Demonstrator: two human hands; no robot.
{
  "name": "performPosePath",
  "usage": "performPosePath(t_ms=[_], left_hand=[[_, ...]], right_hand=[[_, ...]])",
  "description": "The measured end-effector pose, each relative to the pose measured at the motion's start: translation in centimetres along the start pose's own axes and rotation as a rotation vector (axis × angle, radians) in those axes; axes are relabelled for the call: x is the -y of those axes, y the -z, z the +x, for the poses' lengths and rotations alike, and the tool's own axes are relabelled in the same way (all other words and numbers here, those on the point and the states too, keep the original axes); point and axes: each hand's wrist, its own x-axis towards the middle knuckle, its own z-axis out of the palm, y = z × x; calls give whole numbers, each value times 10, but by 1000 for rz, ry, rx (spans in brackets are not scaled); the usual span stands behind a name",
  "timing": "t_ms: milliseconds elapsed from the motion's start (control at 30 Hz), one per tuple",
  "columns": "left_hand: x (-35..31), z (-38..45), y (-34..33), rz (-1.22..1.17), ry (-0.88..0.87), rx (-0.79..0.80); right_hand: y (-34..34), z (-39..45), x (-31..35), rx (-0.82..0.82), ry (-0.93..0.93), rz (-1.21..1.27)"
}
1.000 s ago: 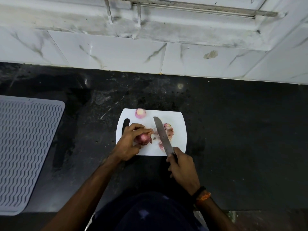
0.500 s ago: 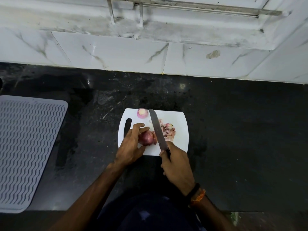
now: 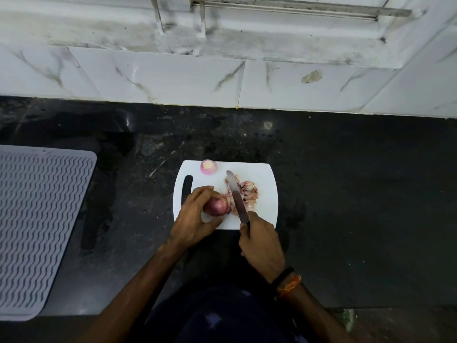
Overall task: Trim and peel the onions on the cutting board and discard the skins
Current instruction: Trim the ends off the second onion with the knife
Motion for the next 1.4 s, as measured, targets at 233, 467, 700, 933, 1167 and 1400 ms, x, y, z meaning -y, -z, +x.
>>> performPosePath(t_ms=[233,467,700,933,1167,1400], left_hand=[[-6,3,-2,-6,-21,-20],[-7,14,-5,7,-50,19],[-4,17,-3,-106,15,21],[-2,23,5,-133,15,86],[-1,21,0,-45,-17,48],[-1,31,6,-1,-53,85]], right_hand=[[14,-7,15,62,-18,132],[10,-1,13,52,6,0],[6,1,8,8,74,-89],[6,3,11,31,64,-150],[10,2,16,45,4,-95],[10,2,19,52,71,-150]])
